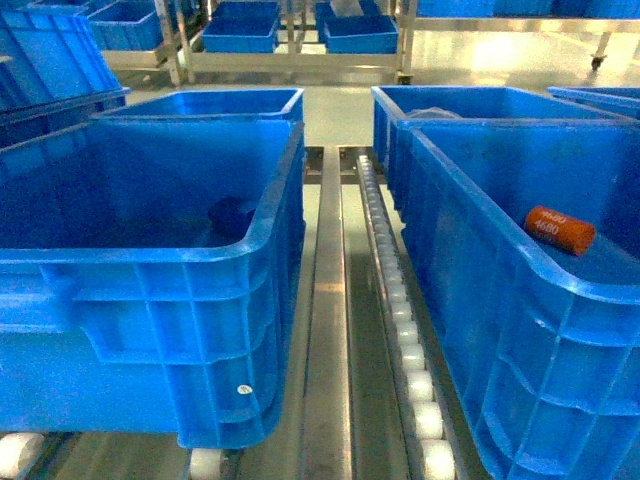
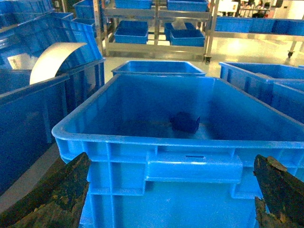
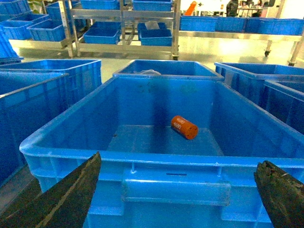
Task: Sort blue parts and orange caps into right shelf containers
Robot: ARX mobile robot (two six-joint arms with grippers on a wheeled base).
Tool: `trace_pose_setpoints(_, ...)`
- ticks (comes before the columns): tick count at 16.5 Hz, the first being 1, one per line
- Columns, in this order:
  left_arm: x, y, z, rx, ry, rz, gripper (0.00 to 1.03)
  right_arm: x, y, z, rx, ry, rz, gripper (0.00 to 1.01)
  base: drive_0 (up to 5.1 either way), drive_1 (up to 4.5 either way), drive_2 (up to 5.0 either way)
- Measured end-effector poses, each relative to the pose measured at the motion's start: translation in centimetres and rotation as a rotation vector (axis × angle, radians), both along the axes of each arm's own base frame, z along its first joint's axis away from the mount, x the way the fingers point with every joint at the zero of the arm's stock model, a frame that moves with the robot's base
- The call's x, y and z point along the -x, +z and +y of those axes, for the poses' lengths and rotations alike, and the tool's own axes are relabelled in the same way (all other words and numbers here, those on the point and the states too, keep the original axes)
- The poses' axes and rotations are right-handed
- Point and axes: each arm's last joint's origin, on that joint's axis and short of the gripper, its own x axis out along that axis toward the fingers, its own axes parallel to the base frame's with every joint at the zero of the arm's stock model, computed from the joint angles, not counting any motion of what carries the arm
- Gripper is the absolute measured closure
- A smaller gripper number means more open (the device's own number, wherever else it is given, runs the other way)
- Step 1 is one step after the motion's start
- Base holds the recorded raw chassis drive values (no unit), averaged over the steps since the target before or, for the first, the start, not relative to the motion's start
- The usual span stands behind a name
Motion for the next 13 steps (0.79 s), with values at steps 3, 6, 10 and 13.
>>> trace_pose_setpoints(3,0.0,0.0,0.0,0.0,0.0,0.0,0.05,0.0,0.0,0.0,0.0,0.0,0.0,0.03,0.0,0.0,0.0)
trace_pose_setpoints(6,0.0,0.0,0.0,0.0,0.0,0.0,0.05,0.0,0.0,0.0,0.0,0.0,0.0,0.03,0.0,0.0,0.0)
trace_pose_setpoints(10,0.0,0.0,0.0,0.0,0.0,0.0,0.05,0.0,0.0,0.0,0.0,0.0,0.0,0.03,0.0,0.0,0.0)
trace_pose_setpoints(13,0.0,0.0,0.0,0.0,0.0,0.0,0.05,0.0,0.0,0.0,0.0,0.0,0.0,0.03,0.0,0.0,0.0)
